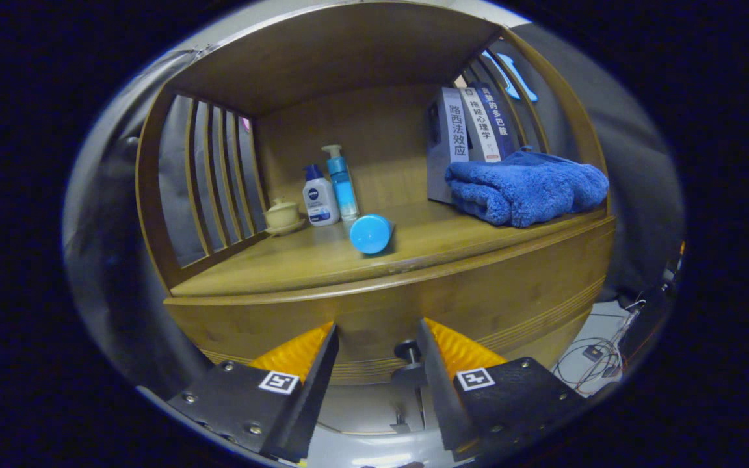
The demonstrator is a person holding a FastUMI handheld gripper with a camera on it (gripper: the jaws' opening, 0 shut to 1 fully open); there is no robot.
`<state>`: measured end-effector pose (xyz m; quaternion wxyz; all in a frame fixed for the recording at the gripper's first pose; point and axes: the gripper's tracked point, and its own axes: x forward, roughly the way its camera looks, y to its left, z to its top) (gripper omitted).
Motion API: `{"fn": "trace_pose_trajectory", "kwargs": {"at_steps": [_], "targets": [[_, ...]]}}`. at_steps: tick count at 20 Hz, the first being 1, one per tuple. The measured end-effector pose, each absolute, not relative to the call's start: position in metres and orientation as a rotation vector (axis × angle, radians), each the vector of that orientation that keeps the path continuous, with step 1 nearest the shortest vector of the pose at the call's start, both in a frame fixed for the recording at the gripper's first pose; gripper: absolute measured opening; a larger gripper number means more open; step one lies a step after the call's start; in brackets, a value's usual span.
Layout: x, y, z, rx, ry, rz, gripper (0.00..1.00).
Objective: Pull open the drawer, take out the items inside it, and place them on the countertop above the cabinet.
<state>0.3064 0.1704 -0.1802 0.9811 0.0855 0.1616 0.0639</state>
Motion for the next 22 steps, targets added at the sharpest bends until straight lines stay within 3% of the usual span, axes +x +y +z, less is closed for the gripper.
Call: {"fn": "trace_pose_trajectory", "kwargs": {"at_steps": [22], "targets": [[0.286,0.172,-0.154,0.18,0.308,0.104,0.74]]}}
